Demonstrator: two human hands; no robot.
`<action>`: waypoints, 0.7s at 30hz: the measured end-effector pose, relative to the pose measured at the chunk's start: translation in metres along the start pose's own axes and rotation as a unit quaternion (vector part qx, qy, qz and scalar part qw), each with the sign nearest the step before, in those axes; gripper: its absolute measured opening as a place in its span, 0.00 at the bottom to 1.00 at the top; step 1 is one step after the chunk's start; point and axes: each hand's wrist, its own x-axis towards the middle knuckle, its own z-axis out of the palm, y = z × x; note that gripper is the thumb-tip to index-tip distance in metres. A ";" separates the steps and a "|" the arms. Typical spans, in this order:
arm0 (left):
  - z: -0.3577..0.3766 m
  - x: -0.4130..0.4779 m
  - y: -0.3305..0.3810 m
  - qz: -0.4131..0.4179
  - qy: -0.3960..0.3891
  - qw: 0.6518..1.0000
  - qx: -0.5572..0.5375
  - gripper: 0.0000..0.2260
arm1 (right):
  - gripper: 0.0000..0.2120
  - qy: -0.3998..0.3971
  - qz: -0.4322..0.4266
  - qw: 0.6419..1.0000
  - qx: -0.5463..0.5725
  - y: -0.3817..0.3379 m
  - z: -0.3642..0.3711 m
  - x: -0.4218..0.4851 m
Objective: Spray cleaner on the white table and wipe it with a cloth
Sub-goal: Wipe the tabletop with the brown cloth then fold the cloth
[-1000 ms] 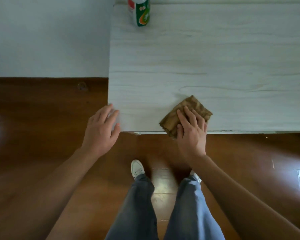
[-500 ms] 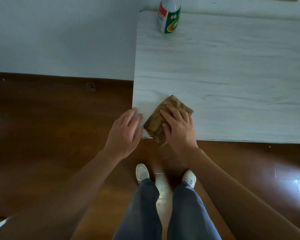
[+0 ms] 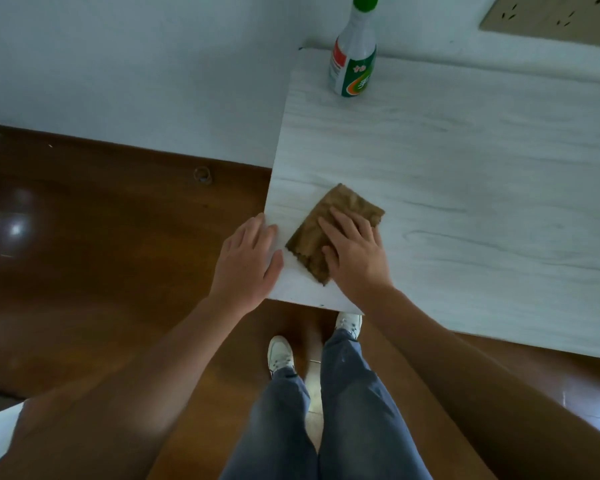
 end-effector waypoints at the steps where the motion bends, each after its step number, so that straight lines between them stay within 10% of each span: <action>1: -0.001 0.004 0.005 -0.005 -0.002 1.000 0.004 0.25 | 0.24 -0.015 -0.026 1.000 -0.008 0.012 -0.005 0.000; 11: -0.017 0.028 0.054 -0.070 0.000 0.997 -0.014 0.31 | 0.24 -0.029 0.083 0.996 0.018 0.078 -0.054 0.042; 21: -0.021 0.088 0.082 0.005 0.032 0.998 -0.052 0.23 | 0.22 -0.053 0.010 0.998 0.028 0.111 -0.076 0.073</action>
